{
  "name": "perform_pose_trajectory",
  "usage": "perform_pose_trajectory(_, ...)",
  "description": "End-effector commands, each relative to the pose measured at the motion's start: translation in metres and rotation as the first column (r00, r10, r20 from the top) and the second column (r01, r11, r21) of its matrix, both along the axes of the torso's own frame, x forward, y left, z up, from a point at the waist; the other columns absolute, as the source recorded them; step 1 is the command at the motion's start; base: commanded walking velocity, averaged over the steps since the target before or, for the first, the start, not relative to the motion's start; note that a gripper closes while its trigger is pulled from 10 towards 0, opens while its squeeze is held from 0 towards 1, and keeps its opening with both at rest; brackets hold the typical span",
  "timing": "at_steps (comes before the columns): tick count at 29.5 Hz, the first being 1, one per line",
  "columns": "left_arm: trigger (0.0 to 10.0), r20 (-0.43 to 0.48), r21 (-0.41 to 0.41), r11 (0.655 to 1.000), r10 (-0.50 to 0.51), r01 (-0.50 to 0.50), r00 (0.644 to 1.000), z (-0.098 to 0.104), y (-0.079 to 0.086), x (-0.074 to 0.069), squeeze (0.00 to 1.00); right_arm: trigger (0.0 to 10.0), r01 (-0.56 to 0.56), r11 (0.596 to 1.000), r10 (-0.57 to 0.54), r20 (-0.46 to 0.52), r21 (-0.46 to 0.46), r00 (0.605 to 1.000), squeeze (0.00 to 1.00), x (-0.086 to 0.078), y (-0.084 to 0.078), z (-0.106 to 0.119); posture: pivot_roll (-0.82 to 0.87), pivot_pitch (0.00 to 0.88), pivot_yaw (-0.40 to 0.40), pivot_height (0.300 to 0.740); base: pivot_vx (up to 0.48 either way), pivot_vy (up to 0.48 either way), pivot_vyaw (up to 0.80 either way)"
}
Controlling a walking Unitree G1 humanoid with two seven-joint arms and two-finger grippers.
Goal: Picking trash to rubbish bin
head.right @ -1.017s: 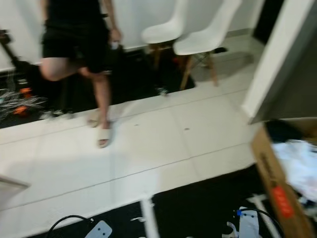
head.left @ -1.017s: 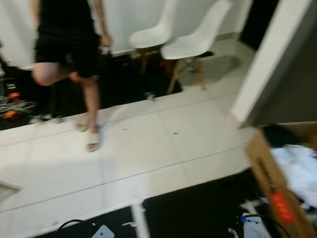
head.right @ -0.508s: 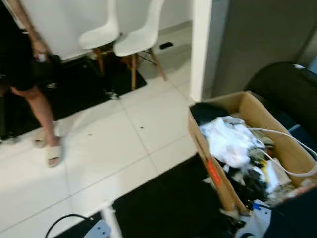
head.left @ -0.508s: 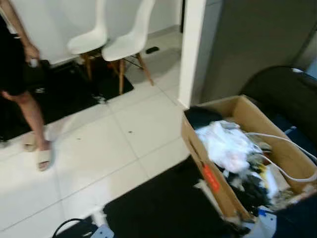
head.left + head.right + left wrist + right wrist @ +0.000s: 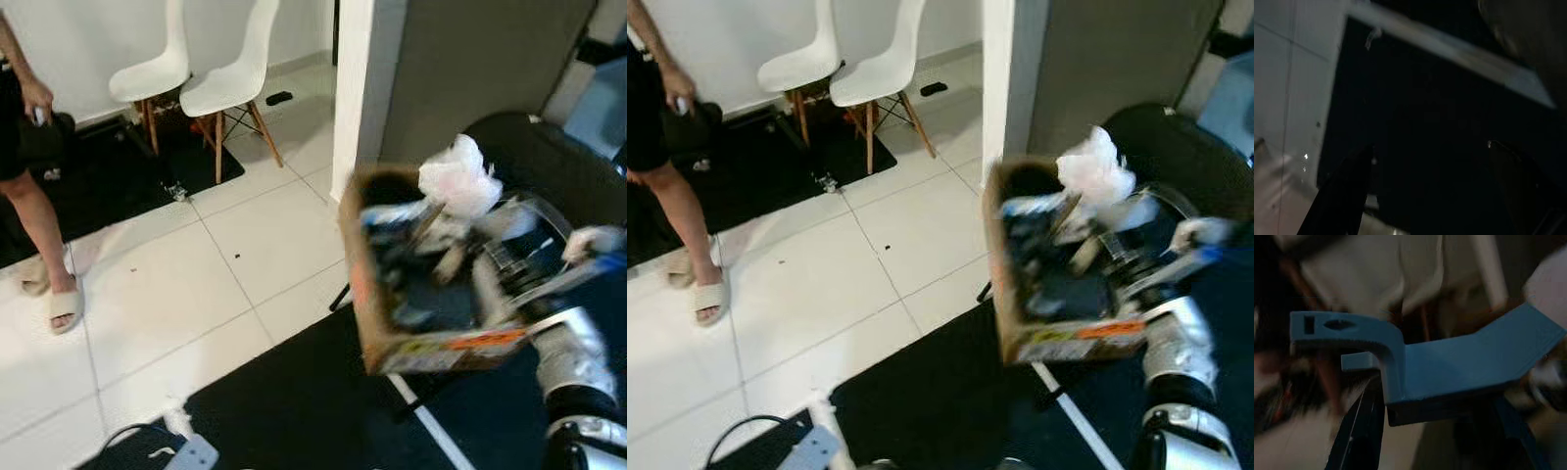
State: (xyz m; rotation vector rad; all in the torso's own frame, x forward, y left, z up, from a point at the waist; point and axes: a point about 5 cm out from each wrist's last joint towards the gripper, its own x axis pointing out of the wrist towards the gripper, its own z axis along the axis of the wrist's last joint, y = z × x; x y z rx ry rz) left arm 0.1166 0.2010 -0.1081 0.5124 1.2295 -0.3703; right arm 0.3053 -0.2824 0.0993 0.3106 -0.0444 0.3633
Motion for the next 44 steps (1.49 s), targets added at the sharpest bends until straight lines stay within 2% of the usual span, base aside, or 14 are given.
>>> perform_pose_trajectory(1, 10.0, -0.043, 0.000, 1.000, 0.007, -0.007, 0.999, -0.003, 0.000, -0.012, 0.00, 10.0, -0.023, 0.999, 0.022, -0.019, -0.044, 1.000, 0.00, -0.003, 0.001, -0.005, 0.00, 0.083, 0.066, 0.740, 0.000, 0.000, 0.00)
perform_pose_trajectory(7, 10.0, -0.045, 0.003, 1.000, 0.004, -0.004, 0.999, -0.003, 0.001, -0.013, 0.00, 10.0, -0.033, 0.999, 0.033, -0.008, -0.012, 0.999, 0.00, -0.007, 0.004, -0.004, 0.00, 0.088, 0.069, 0.740, 0.000, 0.000, 0.00)
perform_pose_trajectory(16, 10.0, -0.031, 0.005, 1.000, -0.003, 0.003, 1.000, -0.001, 0.003, -0.003, 0.00, 10.0, -0.050, 0.999, 0.050, 0.051, 0.002, 0.997, 0.00, -0.004, 0.005, 0.007, 0.00, 0.092, 0.072, 0.740, 0.000, 0.000, 0.00)
perform_pose_trajectory(19, 10.0, -0.030, 0.003, 1.000, -0.003, 0.004, 1.000, -0.001, 0.002, -0.002, 0.00, 10.0, -0.076, 0.997, 0.074, 0.099, 0.018, 0.992, 0.00, 0.000, 0.010, 0.017, 0.00, 0.092, 0.072, 0.740, 0.000, 0.000, 0.00)
perform_pose_trajectory(23, 10.0, -0.034, 0.002, 1.000, -0.016, 0.016, 0.999, -0.001, 0.001, -0.002, 0.00, 10.0, -0.113, 0.994, 0.112, 0.180, -0.007, 0.977, 0.00, 0.014, 0.038, 0.038, -0.01, 0.095, 0.077, 0.740, 0.000, 0.000, 0.00)
perform_pose_trajectory(24, 10.0, -0.034, 0.002, 1.000, -0.016, 0.016, 0.999, -0.001, 0.001, -0.002, 0.00, 10.0, -0.113, 0.994, 0.112, 0.180, -0.007, 0.977, 0.00, 0.014, 0.038, 0.038, -0.01, 0.095, 0.077, 0.740, 0.000, 0.000, 0.00)
perform_pose_trajectory(26, 10.0, -0.034, 0.002, 1.000, -0.017, 0.017, 0.999, -0.001, 0.000, -0.002, 0.00, 10.0, -0.112, 0.993, 0.117, 0.172, -0.039, 0.978, 0.00, 0.024, 0.055, 0.040, -0.01, 0.098, 0.076, 0.740, 0.000, 0.000, 0.00)
perform_pose_trajectory(28, 10.0, -0.032, 0.003, 1.000, -0.017, 0.018, 0.999, -0.001, -0.001, -0.002, 0.00, 10.0, -0.103, 0.990, 0.115, 0.129, -0.100, 0.985, 0.00, 0.037, 0.075, 0.039, -0.01, 0.098, 0.076, 0.740, 0.000, 0.000, 0.00)
perform_pose_trajectory(29, 10.0, -0.033, 0.003, 1.000, -0.016, 0.016, 0.999, -0.001, 0.000, -0.003, 0.00, 10.0, -0.080, 0.988, 0.094, 0.102, -0.133, 0.990, 0.00, 0.042, 0.080, 0.038, 0.00, 0.099, 0.074, 0.740, 0.000, 0.000, 0.00)
perform_pose_trajectory(34, 10.0, -0.038, 0.004, 1.000, -0.012, 0.012, 0.999, -0.002, 0.000, -0.007, 0.00, 10.0, 0.011, 0.972, -0.003, 0.032, -0.233, 0.999, 0.00, 0.060, 0.094, 0.040, 0.00, 0.105, 0.065, 0.740, 0.000, 0.000, 0.00)
perform_pose_trajectory(38, 10.0, -0.041, 0.002, 1.000, -0.009, 0.009, 0.999, -0.003, 0.000, -0.008, 0.00, 10.0, 0.031, 0.961, -0.030, 0.005, -0.276, 1.000, 0.00, 0.062, 0.095, 0.038, 0.00, 0.107, 0.059, 0.740, 0.000, 0.000, 0.00)
perform_pose_trajectory(39, 10.0, -0.045, 0.000, 1.000, -0.004, 0.004, 0.999, -0.003, -0.001, -0.010, 0.00, 10.0, 0.027, 0.935, -0.040, -0.028, -0.354, 0.999, 0.00, 0.064, 0.097, 0.033, 0.01, 0.111, 0.054, 0.740, 0.000, 0.000, 0.00)
perform_pose_trajectory(40, 10.0, -0.046, -0.001, 1.000, -0.001, 0.001, 0.999, -0.003, -0.001, -0.011, 0.00, 10.0, 0.021, 0.922, -0.040, -0.042, -0.387, 0.998, 0.00, 0.063, 0.097, 0.030, 0.01, 0.112, 0.047, 0.740, 0.000, 0.000, 0.00)
perform_pose_trajectory(44, 10.0, -0.050, -0.005, 1.000, 0.001, -0.001, 0.999, -0.005, -0.004, -0.014, 0.00, 10.0, 0.021, 0.890, -0.061, -0.074, -0.455, 0.995, 0.00, 0.062, 0.096, 0.023, 0.01, 0.115, 0.038, 0.740, 0.000, 0.000, 0.00)
